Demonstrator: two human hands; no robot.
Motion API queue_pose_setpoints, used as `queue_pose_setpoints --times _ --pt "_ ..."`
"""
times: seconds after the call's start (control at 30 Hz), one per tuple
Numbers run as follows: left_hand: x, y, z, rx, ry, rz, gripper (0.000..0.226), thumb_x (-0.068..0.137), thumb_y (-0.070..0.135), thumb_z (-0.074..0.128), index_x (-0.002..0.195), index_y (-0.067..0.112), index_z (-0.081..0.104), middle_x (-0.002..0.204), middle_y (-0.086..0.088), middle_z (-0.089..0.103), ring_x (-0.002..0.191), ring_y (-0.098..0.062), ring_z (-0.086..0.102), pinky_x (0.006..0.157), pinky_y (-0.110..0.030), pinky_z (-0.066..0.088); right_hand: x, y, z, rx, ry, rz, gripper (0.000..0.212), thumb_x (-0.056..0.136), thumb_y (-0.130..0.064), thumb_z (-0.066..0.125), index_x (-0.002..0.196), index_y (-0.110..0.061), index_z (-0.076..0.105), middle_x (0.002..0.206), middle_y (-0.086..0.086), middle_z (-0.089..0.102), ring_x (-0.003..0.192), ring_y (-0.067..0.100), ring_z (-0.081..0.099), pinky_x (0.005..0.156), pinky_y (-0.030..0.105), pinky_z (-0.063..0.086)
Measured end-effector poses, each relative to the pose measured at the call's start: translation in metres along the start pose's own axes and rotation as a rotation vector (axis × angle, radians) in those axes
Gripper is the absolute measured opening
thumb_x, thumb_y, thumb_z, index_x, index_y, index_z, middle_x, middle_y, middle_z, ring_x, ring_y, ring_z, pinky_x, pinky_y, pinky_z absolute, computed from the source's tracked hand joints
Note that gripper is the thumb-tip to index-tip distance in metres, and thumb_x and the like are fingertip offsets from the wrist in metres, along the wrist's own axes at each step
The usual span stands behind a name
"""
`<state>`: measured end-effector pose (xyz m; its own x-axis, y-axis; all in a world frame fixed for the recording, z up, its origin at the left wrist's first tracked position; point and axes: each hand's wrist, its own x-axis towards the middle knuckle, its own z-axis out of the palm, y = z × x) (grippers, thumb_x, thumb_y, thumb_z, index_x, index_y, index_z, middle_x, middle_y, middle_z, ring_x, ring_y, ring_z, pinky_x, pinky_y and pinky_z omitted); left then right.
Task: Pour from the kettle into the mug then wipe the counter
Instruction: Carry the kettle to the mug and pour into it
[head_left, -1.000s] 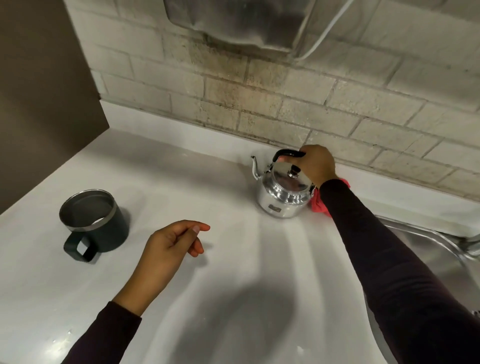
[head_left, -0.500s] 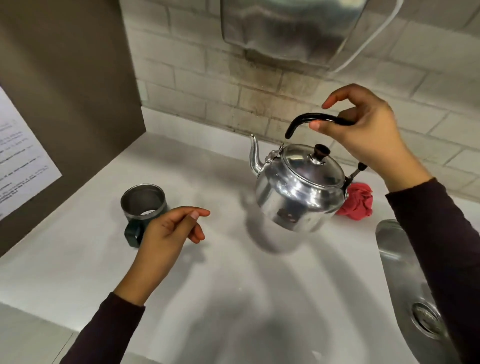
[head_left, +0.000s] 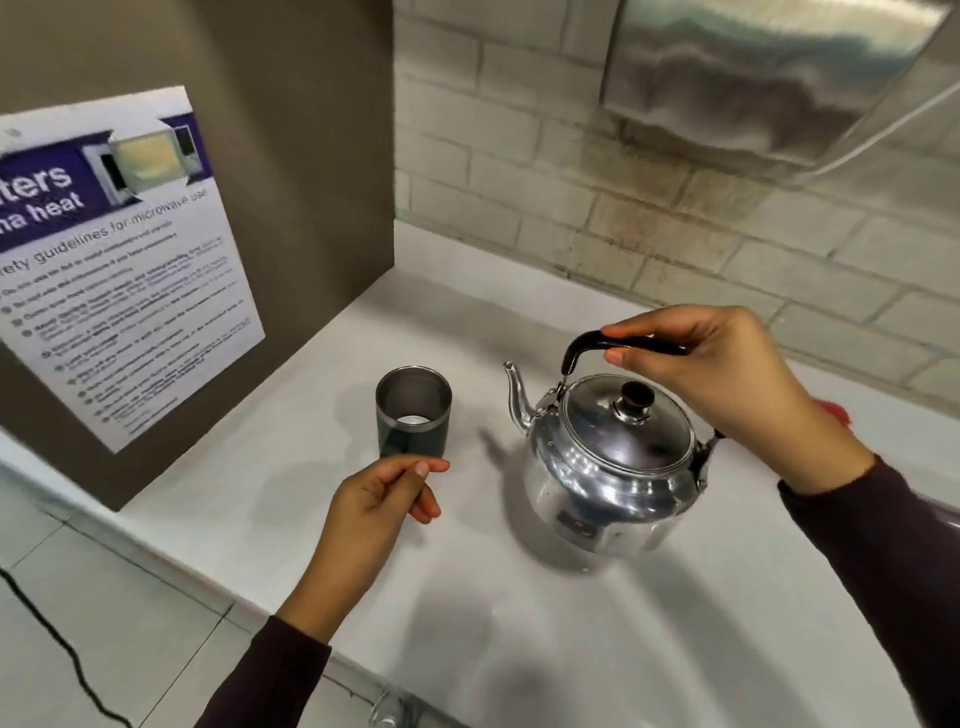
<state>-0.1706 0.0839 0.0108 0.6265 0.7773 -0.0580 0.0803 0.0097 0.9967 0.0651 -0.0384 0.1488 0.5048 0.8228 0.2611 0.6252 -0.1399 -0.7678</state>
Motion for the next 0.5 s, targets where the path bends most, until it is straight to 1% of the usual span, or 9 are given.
queue_pose_setpoints --times 0.07,0.13,0.27,0.37,0.43,0.47,0.5 --pt "0.0 -0.003 -0.007 -0.006 0.006 -0.013 0.029 0.094 0.015 0.05 0.086 0.028 0.074 0.061 0.001 0.068 0.059 -0.005 0.061 0.065 -0.012 0.05 0.007 -0.005 0.012 -0.046 -0.057 0.001 0.027 0.075 -0.014 0.077 0.082 -0.04 0.073 0.083 -0.032 0.071 0.08 -0.007 0.067 0.075 0.004 0.049" --pt "0.0 -0.005 -0.014 -0.01 0.014 -0.026 0.029 0.094 0.016 0.05 0.085 0.03 0.074 0.062 0.001 0.068 0.059 -0.004 0.061 0.066 -0.012 0.05 0.015 -0.01 0.021 -0.093 -0.11 0.002 0.026 0.077 -0.017 0.076 0.081 -0.042 0.073 0.083 -0.033 0.07 0.081 -0.008 0.066 0.074 0.003 0.048" --pt "0.003 -0.006 -0.022 -0.012 0.025 -0.05 0.028 0.095 0.017 0.049 0.087 0.029 0.073 0.063 0.003 0.069 0.06 -0.004 0.062 0.07 -0.017 0.05 0.031 -0.019 0.035 -0.229 -0.191 -0.009 0.022 0.077 -0.028 0.074 0.084 -0.048 0.071 0.086 -0.032 0.07 0.08 -0.005 0.066 0.073 0.014 0.053" --pt "0.007 -0.006 -0.026 -0.034 0.037 -0.059 0.028 0.094 0.016 0.049 0.086 0.028 0.073 0.061 0.004 0.069 0.059 -0.003 0.061 0.07 -0.02 0.05 0.044 -0.029 0.043 -0.369 -0.259 -0.039 0.021 0.077 -0.034 0.072 0.087 -0.053 0.067 0.089 -0.035 0.068 0.078 -0.006 0.065 0.077 0.022 0.054" --pt "0.009 -0.006 -0.028 -0.04 0.043 -0.056 0.027 0.094 0.017 0.05 0.086 0.028 0.073 0.06 0.004 0.069 0.058 -0.004 0.061 0.069 -0.018 0.05 0.052 -0.036 0.048 -0.461 -0.302 -0.056 0.018 0.078 -0.038 0.071 0.09 -0.051 0.068 0.087 -0.025 0.073 0.075 0.003 0.069 0.076 0.033 0.057" --pt "0.01 -0.006 -0.029 -0.044 0.044 -0.054 0.027 0.094 0.017 0.05 0.085 0.029 0.073 0.061 0.004 0.069 0.058 -0.004 0.061 0.069 -0.017 0.05 0.056 -0.039 0.05 -0.504 -0.322 -0.067 0.016 0.078 -0.039 0.07 0.091 -0.048 0.069 0.085 -0.02 0.074 0.074 0.008 0.07 0.075 0.036 0.058" --pt "0.011 -0.006 -0.031 -0.048 0.045 -0.053 0.028 0.094 0.017 0.05 0.084 0.03 0.073 0.061 0.004 0.069 0.058 -0.004 0.061 0.068 -0.017 0.05 0.06 -0.041 0.052 -0.54 -0.341 -0.079 0.015 0.079 -0.038 0.07 0.092 -0.045 0.07 0.084 -0.018 0.074 0.072 0.009 0.07 0.073 0.034 0.058"
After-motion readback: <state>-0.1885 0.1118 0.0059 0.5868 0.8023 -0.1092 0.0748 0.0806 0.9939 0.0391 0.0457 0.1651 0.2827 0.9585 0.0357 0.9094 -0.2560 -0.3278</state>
